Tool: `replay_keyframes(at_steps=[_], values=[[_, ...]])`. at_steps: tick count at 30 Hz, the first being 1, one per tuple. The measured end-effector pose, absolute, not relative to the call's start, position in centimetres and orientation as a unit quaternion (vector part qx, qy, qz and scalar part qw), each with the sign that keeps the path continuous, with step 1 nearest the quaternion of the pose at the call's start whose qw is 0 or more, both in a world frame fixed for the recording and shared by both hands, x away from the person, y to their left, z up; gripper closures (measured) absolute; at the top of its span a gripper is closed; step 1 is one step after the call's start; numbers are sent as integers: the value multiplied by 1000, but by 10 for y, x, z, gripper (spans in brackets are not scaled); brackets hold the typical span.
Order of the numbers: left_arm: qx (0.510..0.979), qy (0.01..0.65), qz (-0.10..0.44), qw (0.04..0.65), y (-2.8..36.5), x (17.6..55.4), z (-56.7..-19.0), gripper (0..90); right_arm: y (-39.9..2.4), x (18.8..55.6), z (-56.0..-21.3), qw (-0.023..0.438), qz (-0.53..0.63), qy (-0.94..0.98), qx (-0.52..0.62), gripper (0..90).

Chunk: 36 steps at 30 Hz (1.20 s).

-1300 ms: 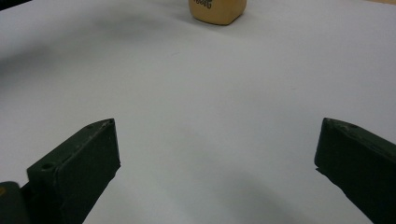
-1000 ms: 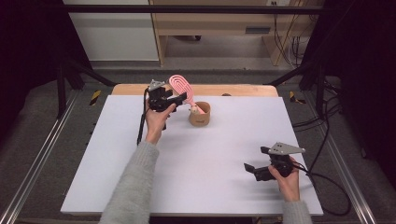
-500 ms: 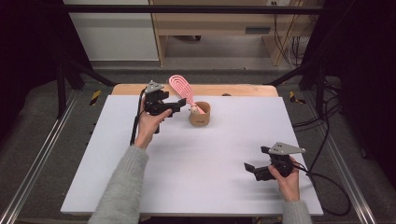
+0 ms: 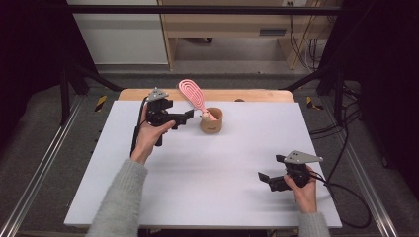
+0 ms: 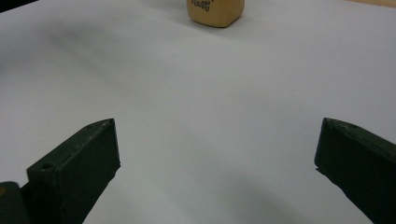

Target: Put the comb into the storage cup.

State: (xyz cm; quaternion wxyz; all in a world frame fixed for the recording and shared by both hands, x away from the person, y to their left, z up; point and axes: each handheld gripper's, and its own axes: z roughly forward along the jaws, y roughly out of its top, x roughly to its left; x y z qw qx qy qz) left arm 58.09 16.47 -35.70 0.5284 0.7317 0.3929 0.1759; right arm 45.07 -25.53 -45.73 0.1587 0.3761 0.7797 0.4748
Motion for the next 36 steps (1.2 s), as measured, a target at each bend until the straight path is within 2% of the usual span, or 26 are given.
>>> replay_keyframes(at_steps=[12, 36], values=[[728, 373, 173, 548, 182, 550, -360, 15, -256, 451, -457, 159, 477, 778, 376, 5], [740, 350, 184, 544, 220, 494, -391, 13, -254, 451, -458, 157, 475, 779, 377, 5]])
